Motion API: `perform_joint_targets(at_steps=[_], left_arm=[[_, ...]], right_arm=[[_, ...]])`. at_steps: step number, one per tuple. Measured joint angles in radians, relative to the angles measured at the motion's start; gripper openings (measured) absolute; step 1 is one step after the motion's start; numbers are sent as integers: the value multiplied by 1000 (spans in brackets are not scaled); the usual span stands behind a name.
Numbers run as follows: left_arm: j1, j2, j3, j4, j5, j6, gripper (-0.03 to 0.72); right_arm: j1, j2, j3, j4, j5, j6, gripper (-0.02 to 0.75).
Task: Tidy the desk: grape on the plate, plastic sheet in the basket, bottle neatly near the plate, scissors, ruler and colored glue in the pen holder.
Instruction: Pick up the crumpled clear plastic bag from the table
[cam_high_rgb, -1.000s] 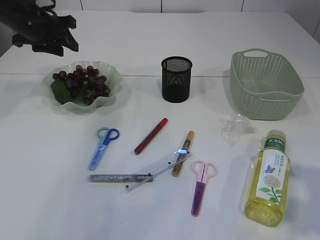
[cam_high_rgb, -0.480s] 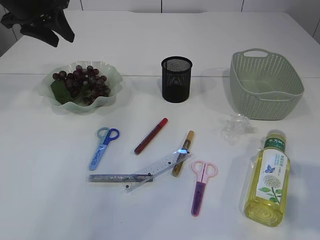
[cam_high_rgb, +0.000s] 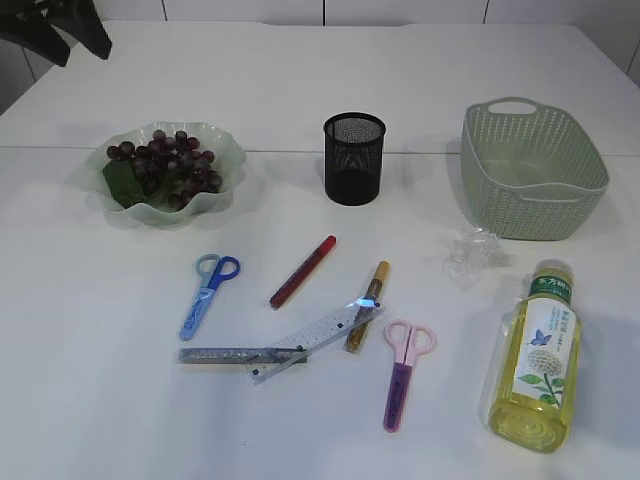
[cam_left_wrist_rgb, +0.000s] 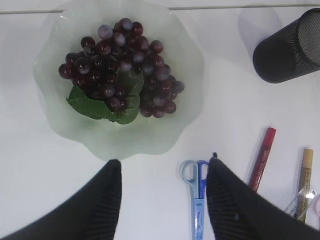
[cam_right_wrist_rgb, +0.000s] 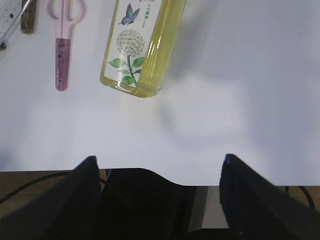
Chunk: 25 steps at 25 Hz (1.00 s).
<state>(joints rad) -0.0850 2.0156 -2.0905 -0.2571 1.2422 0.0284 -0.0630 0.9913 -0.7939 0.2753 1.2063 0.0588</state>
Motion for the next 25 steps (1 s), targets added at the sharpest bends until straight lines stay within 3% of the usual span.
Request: perform_joint_targets(at_steps=[8,16,25], left_arm=[[0,-110,0,2,6,-15,403],[0,-242,8,14,12,-21,404],[0,-415,219,69,19,-28,404]], right_arm=[[0,128,-161,55,-73,0,576],[0,145,-172,79,-221,-18,576],[21,261,-183,65,-268,-38,576]])
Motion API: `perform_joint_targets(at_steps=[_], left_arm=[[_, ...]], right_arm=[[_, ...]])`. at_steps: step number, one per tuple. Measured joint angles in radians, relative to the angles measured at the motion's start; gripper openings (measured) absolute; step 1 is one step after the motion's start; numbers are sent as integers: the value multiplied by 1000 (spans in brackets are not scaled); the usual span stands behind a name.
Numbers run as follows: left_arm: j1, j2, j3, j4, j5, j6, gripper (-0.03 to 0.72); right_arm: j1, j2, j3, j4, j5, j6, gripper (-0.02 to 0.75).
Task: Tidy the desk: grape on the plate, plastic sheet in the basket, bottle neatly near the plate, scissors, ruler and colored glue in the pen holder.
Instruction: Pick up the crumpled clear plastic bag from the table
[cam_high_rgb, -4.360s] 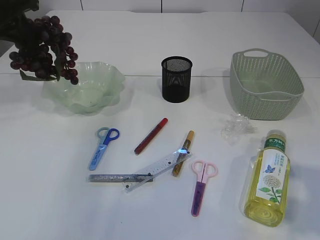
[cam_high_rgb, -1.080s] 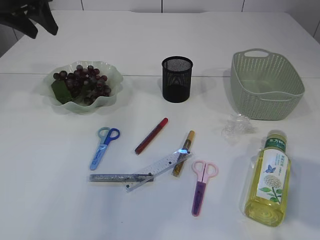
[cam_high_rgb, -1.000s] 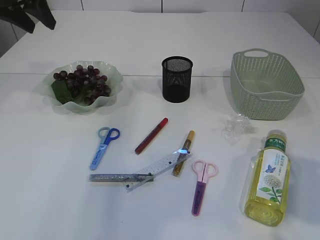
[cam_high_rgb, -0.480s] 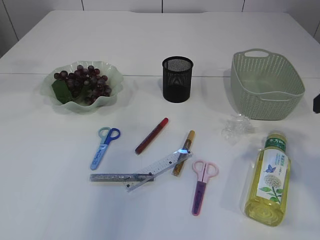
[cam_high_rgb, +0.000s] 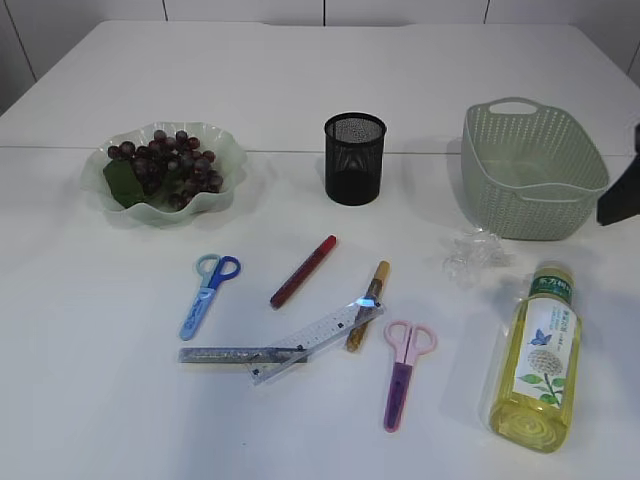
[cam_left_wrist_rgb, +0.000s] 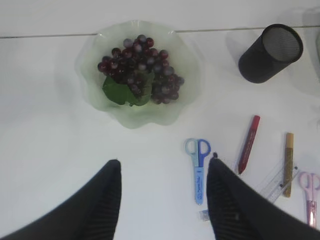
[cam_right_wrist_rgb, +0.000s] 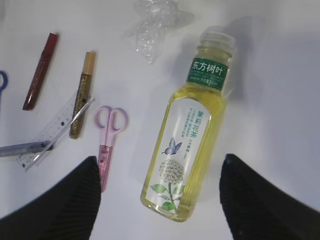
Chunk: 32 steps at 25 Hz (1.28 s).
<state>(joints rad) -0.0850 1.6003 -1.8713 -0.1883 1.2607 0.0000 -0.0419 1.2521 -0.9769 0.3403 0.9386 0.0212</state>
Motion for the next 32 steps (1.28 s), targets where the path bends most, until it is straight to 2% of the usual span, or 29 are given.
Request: perform_joint_targets(at_steps=[3,7,9,16,21,25,32], left_arm=[[0,-36,28,15,2,0,404],[0,-66,30,18,4,0,404],[0,-76,30,18,4,0,404],[0,-86,30,18,4,0,404],[0,-86,30,19,4,0,404],[0,-86,30,19,4,0,404],[0,-86,30,19,4,0,404]], right_arm=[[78,55,-42,-45,-11,38,576],[204,161,-125,-163,-14,178,576],[235,228,-171,-207,-8,248,576],[299,478,-359,-270,40,438,576],[319,603,-488,-380,87,610,576],[319,661,-506,-434,101,724,576],[319,709,-507,-439,84,749,576]])
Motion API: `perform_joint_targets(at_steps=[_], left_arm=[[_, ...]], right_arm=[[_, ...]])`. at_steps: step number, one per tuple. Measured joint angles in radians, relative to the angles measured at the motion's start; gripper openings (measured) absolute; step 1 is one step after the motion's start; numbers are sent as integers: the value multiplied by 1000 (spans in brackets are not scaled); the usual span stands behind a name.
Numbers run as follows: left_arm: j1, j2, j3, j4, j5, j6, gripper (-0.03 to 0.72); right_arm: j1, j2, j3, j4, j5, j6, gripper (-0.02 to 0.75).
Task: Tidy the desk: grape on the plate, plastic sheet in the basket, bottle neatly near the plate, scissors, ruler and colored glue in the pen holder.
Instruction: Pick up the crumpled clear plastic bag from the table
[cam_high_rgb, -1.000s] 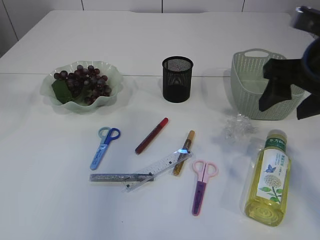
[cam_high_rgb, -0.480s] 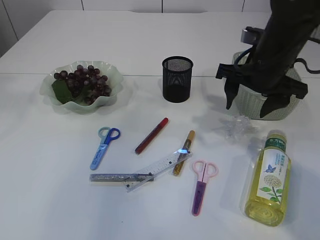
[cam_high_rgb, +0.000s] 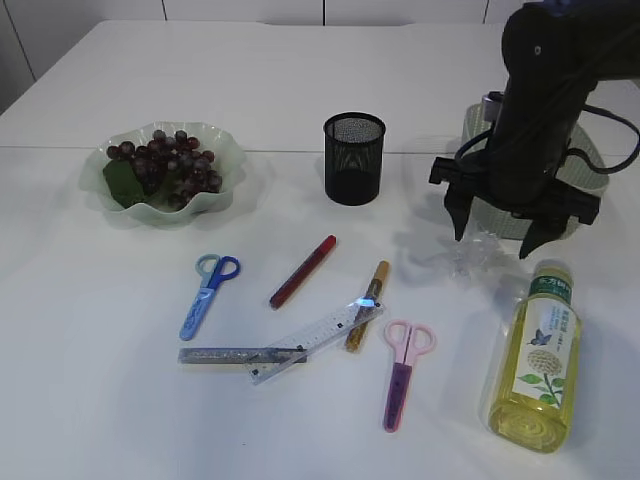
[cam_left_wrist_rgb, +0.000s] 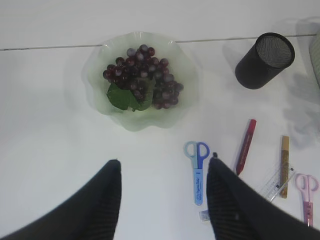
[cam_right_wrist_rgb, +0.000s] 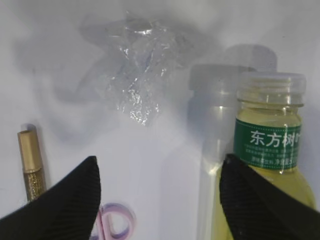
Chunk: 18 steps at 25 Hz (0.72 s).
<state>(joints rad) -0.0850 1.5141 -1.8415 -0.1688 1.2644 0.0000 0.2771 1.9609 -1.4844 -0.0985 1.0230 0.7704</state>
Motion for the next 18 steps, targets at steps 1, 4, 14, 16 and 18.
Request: perform_joint_targets(at_steps=[1,4,14,16,18], left_arm=[[0,0,0,0,0,0,404],[0,0,0,0,0,0,404],[0,0,0,0,0,0,404],[0,0,0,0,0,0,404],[0,0,0,0,0,0,404]], right_arm=[[0,2,0,-4,-9,0,576],[0,7,0,-22,-50,1,576],[0,70,-2,-50,-114,23,576],[0,76,-2,-65,-132,34,576],[0,81,-2,-75,-141,46,576]])
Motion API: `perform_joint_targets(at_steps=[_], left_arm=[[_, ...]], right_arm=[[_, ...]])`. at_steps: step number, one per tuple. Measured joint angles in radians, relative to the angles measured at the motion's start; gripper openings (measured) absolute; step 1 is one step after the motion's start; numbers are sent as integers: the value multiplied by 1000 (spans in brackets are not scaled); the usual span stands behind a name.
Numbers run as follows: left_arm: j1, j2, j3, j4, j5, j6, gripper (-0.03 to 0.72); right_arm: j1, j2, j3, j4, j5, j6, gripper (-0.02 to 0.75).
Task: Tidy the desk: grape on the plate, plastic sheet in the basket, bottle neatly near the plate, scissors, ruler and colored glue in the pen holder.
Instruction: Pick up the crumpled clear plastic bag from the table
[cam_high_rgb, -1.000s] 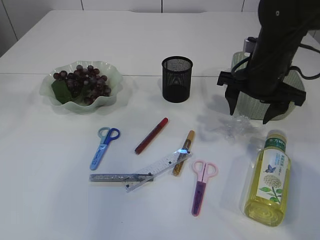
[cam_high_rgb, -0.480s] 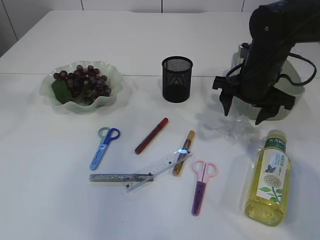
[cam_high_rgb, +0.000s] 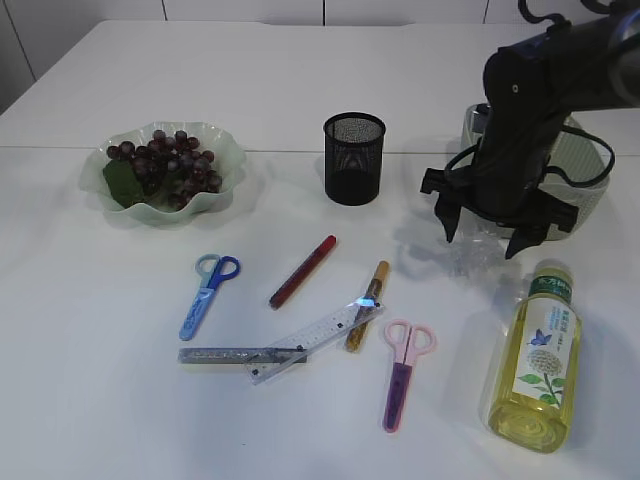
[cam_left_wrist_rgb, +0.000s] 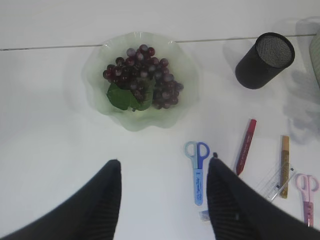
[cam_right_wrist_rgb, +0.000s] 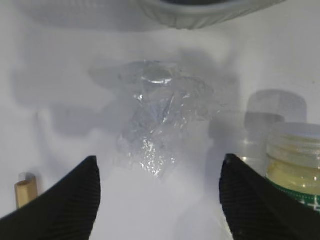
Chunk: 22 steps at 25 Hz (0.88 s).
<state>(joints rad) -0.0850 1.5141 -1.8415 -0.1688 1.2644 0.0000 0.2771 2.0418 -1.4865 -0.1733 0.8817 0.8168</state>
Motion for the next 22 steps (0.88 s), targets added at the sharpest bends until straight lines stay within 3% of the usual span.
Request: perform_joint_targets(at_steps=[22], left_arm=[[0,-1,0,0,0,0,404]], right_arm=[[0,67,-4,-105,-101,68,576]])
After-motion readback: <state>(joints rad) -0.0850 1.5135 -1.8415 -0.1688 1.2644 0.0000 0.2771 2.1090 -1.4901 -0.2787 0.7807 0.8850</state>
